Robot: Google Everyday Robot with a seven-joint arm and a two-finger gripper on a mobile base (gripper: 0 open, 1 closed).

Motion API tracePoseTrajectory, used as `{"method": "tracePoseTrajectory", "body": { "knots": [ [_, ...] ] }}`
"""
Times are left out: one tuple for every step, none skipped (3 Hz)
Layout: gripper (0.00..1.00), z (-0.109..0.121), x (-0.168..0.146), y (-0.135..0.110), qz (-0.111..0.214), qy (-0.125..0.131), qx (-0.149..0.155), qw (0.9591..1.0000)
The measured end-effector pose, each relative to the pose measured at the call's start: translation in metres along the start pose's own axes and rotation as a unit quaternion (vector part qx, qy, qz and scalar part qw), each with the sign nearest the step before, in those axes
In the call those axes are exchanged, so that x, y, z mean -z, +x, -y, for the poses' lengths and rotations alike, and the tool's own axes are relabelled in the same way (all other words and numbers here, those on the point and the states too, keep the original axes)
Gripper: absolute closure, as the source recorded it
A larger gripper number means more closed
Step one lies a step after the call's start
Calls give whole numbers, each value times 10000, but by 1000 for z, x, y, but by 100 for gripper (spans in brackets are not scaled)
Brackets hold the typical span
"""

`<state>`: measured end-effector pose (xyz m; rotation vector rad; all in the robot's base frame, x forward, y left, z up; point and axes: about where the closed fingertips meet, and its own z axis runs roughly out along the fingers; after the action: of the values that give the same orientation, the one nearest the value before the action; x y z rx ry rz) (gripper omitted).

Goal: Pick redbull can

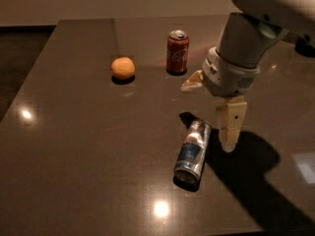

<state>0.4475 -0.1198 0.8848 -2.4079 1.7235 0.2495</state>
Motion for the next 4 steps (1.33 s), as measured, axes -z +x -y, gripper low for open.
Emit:
{"method": "tracePoseTrajectory", "body": {
  "knots": [
    [0,-9,-15,-13,-106,-54,839,9964],
    [0,-14,-23,-19,-122,-74,1238,9922],
    [0,-17,-31,-21,-133,-151,1504,9884],
    [0,-17,-38,-23,-161,-262,1639,9860]
  ]
}}
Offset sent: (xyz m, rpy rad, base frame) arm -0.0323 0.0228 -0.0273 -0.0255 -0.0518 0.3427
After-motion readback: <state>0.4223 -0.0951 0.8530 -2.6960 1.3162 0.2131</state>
